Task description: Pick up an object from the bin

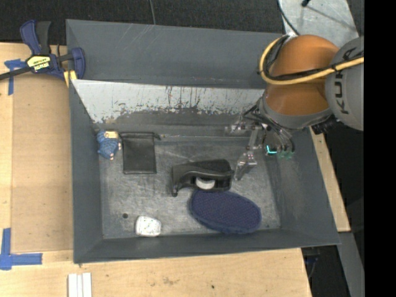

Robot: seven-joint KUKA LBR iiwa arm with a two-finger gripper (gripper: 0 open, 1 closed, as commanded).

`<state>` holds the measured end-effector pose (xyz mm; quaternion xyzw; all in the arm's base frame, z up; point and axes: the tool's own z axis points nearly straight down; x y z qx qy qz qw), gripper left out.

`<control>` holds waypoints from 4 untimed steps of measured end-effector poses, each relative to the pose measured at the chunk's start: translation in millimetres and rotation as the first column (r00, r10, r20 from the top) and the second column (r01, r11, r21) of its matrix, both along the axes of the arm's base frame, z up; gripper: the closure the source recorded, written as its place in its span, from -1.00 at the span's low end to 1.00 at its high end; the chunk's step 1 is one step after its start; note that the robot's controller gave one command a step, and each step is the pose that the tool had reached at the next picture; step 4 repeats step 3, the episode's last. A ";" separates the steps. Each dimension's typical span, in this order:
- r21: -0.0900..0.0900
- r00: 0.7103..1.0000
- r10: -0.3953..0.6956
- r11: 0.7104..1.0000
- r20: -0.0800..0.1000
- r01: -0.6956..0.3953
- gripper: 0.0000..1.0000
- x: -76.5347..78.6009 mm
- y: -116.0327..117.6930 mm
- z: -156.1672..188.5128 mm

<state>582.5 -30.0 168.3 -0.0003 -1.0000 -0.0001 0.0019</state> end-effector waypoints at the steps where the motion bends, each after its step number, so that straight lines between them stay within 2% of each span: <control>1: -0.008 0.922 0.386 0.922 0.012 -0.386 -1.00 -10.8 44.1 -88.5; 2: -0.009 0.922 0.386 0.923 0.014 -0.386 1.00 -10.1 44.1 -87.4; 3: -0.003 0.926 0.378 0.926 0.008 -0.378 1.00 -23.3 27.3 46.3; 4: -0.003 0.926 0.378 0.926 0.008 -0.378 1.00 -23.3 27.3 46.3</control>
Offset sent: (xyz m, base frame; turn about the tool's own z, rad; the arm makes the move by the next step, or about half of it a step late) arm -0.0158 0.0472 -0.0954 -0.3993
